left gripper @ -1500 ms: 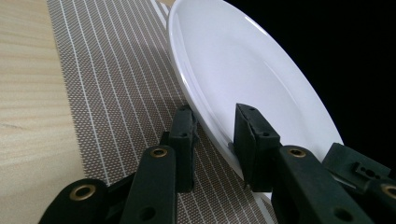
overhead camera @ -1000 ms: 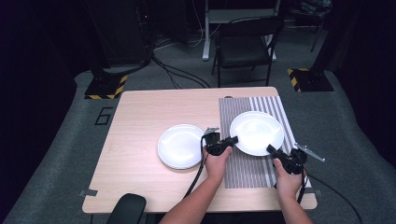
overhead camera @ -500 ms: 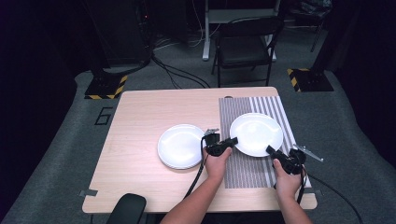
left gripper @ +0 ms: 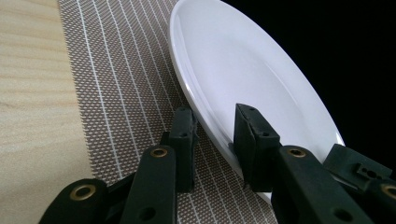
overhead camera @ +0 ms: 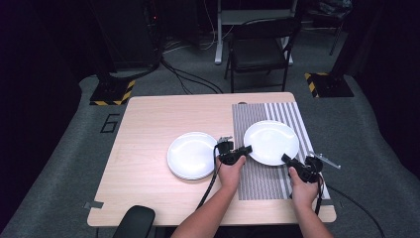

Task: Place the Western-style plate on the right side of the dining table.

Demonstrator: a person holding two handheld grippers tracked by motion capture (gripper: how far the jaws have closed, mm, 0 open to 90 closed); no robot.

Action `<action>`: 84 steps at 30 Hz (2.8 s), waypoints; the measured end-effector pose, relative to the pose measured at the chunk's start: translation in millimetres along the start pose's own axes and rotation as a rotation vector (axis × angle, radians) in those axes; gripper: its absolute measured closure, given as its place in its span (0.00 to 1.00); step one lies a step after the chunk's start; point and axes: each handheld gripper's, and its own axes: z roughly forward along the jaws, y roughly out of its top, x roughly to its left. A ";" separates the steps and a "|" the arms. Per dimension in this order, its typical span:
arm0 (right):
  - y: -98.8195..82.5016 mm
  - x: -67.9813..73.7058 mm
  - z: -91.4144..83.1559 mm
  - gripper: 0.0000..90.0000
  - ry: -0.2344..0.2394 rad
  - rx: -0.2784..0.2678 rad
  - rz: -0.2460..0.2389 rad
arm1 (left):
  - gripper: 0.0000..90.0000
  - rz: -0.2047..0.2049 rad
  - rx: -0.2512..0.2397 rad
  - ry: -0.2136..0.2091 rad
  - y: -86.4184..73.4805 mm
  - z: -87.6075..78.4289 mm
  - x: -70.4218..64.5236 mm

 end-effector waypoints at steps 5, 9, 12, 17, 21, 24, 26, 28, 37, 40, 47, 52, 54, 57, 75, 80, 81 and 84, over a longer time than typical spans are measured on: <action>0.7 -2.7 3.5 0.70 0.007 0.014 0.013 | 0.77 0.005 0.005 0.005 1.8 2.5 1.8; 1.1 -4.3 5.3 0.70 0.000 0.020 0.016 | 0.77 0.000 0.007 0.010 1.5 5.4 2.9; 1.5 -5.3 6.9 0.70 -0.004 0.025 0.027 | 0.77 -0.007 0.007 0.012 0.9 7.5 4.0; 1.8 -7.3 10.5 0.70 -0.005 0.032 0.019 | 0.77 -0.010 0.013 0.021 0.5 10.7 6.4; 2.4 -7.9 11.9 0.70 -0.007 0.038 0.026 | 0.77 -0.023 0.015 0.023 0.5 13.5 6.3; 3.8 -9.1 12.8 0.70 -0.011 0.045 0.020 | 0.77 -0.012 0.021 0.026 1.1 14.7 7.7; 4.4 -8.9 13.5 0.70 -0.013 0.047 0.034 | 0.77 -0.027 0.019 0.029 1.0 15.8 6.9; 4.2 -10.4 14.6 0.70 -0.010 0.053 0.037 | 0.77 -0.020 0.022 0.034 1.3 16.5 7.7; 4.3 -10.9 16.1 0.69 -0.030 0.063 0.027 | 0.77 -0.032 0.036 0.037 0.0 19.8 8.8; 4.5 -11.8 16.5 0.69 -0.032 0.070 0.030 | 0.77 -0.029 0.040 0.040 -0.3 20.8 9.3; 3.9 -13.2 18.5 0.69 -0.033 0.079 0.038 | 0.77 -0.043 0.047 0.047 -0.8 21.8 9.8; 4.2 -13.9 19.4 0.69 -0.038 0.079 0.039 | 0.77 -0.029 0.049 0.048 -0.5 22.8 9.7; 4.6 -14.9 20.4 0.69 -0.038 0.080 0.044 | 0.77 -0.023 0.052 0.048 -0.3 22.9 9.8; 4.9 -16.1 21.2 0.69 -0.041 0.083 0.054 | 0.77 -0.023 0.053 0.046 -0.4 23.1 9.4; 6.2 -21.1 18.8 0.70 -0.063 0.086 0.053 | 0.77 0.002 0.065 0.048 -2.0 22.3 6.2; 5.3 -20.6 17.2 0.69 -0.072 0.086 0.037 | 0.77 0.006 0.070 0.050 -1.8 21.9 5.8; 5.4 -20.6 17.0 0.69 -0.074 0.085 0.033 | 0.77 0.007 0.073 0.048 -1.8 21.6 5.7; 5.7 -21.2 15.0 0.69 -0.079 0.089 0.038 | 0.76 0.012 0.076 0.050 -2.0 20.7 5.4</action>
